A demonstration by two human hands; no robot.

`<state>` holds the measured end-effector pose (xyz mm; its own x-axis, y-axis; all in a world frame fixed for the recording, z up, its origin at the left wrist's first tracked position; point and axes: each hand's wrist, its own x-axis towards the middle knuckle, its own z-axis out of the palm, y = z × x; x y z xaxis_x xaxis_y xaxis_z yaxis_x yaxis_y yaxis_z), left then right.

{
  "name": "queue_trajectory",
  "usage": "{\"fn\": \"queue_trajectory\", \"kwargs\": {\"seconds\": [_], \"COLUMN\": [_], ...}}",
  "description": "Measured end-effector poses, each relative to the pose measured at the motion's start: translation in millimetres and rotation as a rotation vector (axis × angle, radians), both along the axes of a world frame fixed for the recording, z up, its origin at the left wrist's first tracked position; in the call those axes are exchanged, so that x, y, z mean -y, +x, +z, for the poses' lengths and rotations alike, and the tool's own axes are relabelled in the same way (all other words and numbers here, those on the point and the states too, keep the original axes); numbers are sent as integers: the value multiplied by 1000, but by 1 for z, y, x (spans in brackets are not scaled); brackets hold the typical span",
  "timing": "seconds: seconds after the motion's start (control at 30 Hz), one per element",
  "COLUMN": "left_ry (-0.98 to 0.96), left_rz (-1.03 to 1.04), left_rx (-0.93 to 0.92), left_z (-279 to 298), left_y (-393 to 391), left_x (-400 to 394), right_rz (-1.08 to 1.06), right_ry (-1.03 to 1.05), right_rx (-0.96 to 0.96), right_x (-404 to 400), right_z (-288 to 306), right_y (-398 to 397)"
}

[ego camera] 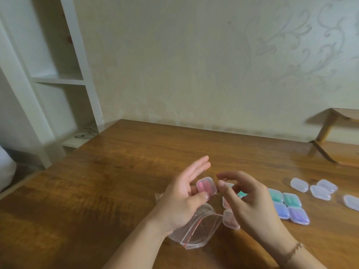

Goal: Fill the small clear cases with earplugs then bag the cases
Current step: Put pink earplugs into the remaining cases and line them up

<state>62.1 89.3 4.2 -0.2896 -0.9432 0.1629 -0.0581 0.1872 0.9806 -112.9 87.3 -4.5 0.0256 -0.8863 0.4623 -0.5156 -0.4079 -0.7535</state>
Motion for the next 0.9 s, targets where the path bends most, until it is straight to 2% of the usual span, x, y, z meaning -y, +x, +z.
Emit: {"fn": "queue_trajectory", "kwargs": {"seconds": [0.1,0.23,0.4,0.5,0.63,0.77,0.9], "left_ry": [-73,-194,-717,-907,-872,-825,-756], "left_rz": [-50,-17,300,427,367,233,114], "left_rx": [11,35,230,315,396,469,547], "left_z": [0,-8,-15,-7,6,12,4], "left_y": [-3,-5,-17,-28,-49,-86,-123], "left_x": [-3,-1,-1,-1,-11,-18,-19], "right_rz": [95,145,125,223,242,145,-5], "right_ry": [51,61,73,154,202,138,176], "right_rx": [-59,27,219,287,430,191,-6], "right_x": [-1,-1,-4,-11,-26,-41,-46], "right_z": [2,2,12,25,32,28,12], "right_y": [0,-1,1,-8,-41,-88,-127]}}
